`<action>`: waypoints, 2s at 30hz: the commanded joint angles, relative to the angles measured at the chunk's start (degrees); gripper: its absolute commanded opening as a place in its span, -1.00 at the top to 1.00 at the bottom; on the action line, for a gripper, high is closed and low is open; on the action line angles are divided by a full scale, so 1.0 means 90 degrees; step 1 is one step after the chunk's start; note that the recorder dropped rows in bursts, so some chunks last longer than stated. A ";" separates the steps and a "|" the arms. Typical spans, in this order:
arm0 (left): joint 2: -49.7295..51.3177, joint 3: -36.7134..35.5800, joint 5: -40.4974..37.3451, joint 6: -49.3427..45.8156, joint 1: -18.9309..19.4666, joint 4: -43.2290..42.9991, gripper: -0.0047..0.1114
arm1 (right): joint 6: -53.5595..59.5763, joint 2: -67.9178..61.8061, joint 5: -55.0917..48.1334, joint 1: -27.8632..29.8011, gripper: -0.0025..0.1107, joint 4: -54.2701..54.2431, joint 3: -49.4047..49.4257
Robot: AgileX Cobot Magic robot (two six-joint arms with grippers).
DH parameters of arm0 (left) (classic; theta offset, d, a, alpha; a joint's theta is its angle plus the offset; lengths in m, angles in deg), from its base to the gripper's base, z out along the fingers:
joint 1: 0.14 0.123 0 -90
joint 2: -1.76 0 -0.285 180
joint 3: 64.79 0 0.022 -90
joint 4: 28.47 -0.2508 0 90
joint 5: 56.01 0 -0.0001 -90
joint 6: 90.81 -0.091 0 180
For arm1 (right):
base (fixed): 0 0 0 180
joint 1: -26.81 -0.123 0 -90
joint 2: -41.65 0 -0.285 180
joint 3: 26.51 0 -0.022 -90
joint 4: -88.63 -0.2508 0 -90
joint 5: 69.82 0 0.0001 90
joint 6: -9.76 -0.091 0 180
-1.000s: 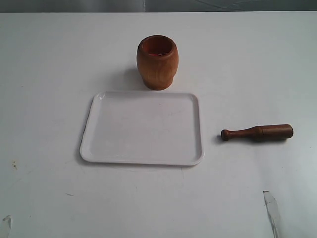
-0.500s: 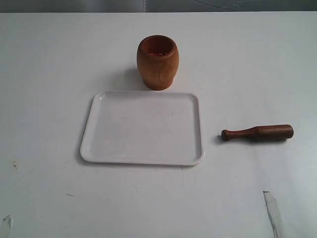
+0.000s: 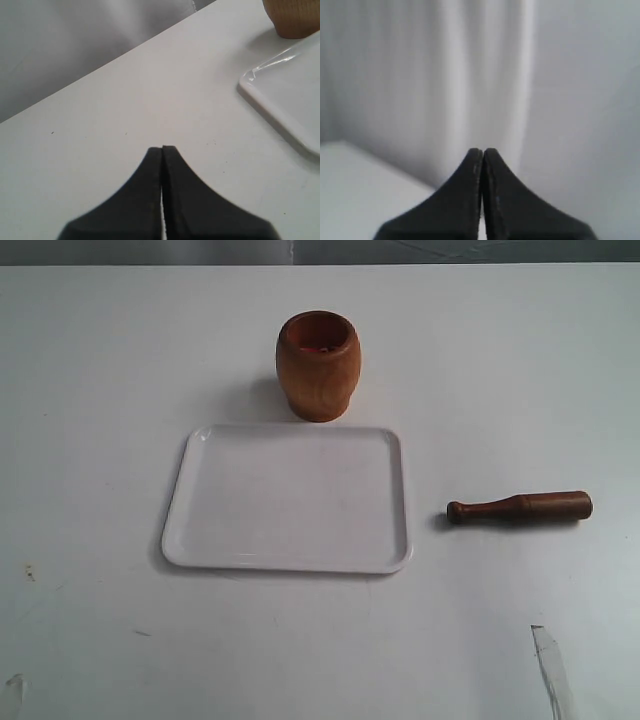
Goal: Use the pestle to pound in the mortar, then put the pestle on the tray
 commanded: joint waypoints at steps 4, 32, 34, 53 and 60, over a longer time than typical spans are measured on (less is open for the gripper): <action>-0.0008 -0.0004 0.0019 0.0052 -0.0049 0.0047 0.92 | -0.3275 -0.1389 -0.0035 -0.0280 0.96 0.5390 -0.1866; -0.0008 -0.0004 0.0019 0.0052 -0.0049 0.0047 0.92 | 1.2255 -0.1969 -1.2836 -0.2740 0.96 -0.6553 -0.2309; -0.0008 -0.0004 0.0019 0.0052 -0.0049 0.0047 0.92 | 1.2255 -0.2232 -1.2836 -0.2746 0.93 -0.6540 -0.2309; -0.0008 -0.0004 0.0019 0.0052 -0.0049 0.0047 0.92 | 1.1912 -0.4293 -1.1657 -0.2746 0.18 -0.6090 -0.2309; -0.0008 -0.0004 0.0019 0.0052 -0.0049 0.0047 0.92 | 1.1552 -0.4326 -1.1559 -0.2746 0.18 -0.5715 -0.2309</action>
